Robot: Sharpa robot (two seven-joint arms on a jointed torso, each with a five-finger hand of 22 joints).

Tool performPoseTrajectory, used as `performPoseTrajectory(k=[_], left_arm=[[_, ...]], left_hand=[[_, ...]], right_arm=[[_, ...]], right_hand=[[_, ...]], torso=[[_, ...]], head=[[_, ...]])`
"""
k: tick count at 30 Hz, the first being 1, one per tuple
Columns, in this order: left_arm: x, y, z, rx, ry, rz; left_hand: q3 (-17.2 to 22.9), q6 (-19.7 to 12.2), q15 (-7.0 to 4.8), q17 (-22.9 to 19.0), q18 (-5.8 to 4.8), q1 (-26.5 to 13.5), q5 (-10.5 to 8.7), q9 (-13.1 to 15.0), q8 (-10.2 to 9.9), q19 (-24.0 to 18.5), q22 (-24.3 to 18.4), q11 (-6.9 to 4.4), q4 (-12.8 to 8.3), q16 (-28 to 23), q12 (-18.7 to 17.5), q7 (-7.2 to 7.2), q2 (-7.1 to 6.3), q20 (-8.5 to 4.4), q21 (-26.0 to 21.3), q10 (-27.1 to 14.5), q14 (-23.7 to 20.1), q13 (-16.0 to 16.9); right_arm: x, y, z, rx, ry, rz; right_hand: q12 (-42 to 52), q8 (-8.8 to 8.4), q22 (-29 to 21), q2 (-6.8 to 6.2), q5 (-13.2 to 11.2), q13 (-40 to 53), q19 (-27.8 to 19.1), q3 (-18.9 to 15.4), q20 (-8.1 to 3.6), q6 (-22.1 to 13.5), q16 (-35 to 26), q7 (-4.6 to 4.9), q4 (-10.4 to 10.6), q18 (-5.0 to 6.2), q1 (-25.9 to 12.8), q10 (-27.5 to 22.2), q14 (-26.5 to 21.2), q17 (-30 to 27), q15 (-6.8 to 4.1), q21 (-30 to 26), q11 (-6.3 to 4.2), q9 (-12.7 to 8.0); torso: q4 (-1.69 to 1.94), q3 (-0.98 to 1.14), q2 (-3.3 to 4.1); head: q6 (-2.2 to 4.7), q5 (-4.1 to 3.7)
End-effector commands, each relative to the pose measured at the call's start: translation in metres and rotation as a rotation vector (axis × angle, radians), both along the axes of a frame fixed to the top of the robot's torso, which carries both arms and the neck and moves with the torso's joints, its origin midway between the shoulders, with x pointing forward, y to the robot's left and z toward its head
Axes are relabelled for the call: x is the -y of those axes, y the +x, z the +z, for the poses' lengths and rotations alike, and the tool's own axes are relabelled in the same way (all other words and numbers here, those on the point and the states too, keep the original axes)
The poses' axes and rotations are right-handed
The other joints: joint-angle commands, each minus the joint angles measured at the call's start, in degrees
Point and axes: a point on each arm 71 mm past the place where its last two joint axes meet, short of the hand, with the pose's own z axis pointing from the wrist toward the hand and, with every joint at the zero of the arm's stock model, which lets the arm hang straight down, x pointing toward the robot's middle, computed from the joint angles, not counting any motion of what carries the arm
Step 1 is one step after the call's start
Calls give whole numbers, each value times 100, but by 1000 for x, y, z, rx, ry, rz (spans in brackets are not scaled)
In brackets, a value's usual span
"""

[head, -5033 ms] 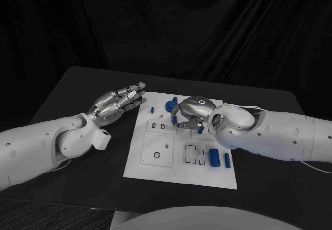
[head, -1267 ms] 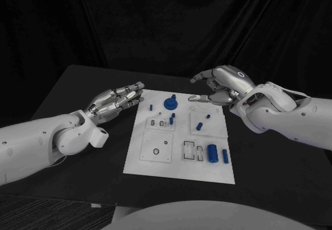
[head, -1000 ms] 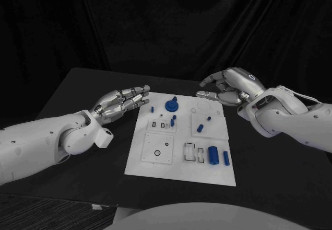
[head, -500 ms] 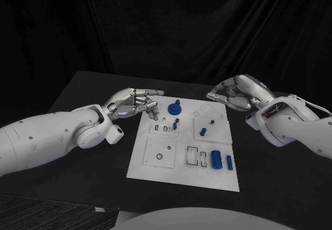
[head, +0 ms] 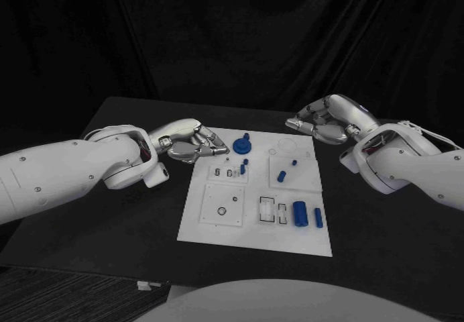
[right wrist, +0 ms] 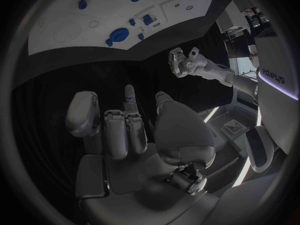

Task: Assemble the parts on the task board

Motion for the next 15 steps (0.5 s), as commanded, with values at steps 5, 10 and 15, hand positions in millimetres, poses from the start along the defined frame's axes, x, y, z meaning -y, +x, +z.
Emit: performPoseTrajectory(k=[5, 10, 15], left_arm=[[0, 5, 7, 128, 103, 96], [0, 6, 12, 173, 124, 136], [3, 11, 10, 167, 197, 166]], left_hand=[[-235, 281, -170, 1514, -298, -81, -118, 278, 399, 880, 1013, -270, 15, 58, 966, -135, -5, -57, 616, 1501, 665, 1776], [-275, 352, -266, 1514, -342, -110, -163, 572, 729, 1080, 1227, -364, 11, 58, 966, -242, -20, -150, 712, 1501, 665, 1776], [-395, 89, -445, 1514, -371, -298, -354, 1811, 1937, 1206, 1360, -556, 14, 58, 966, -429, -38, -339, 745, 1501, 665, 1776]], right_arm=[[-3, 4, 6, 25, 24, -19], [-5, 2, 10, 51, 39, -19], [-8, 5, 11, 62, 41, -16]], right_hand=[[95, 108, 968, 163, 125, 1520, 49, -226, -43, 60, 117, -5, 22, -54, 27, 587, 479, 1207, -46, 170, -20, 110], [95, 139, 971, 173, 219, 1520, 59, -273, -54, 81, 130, -18, 22, -57, 72, 587, 483, 1219, -57, 189, -33, 142], [95, 159, 972, 187, 306, 1520, 64, -309, -63, 85, 138, -27, 22, -58, 120, 587, 487, 1229, -64, 198, -41, 170]], torso=[[-97, 74, 49], [-244, 102, 365], [-347, 83, 568]], head=[[-8, 85], [92, 296], [372, 480]])
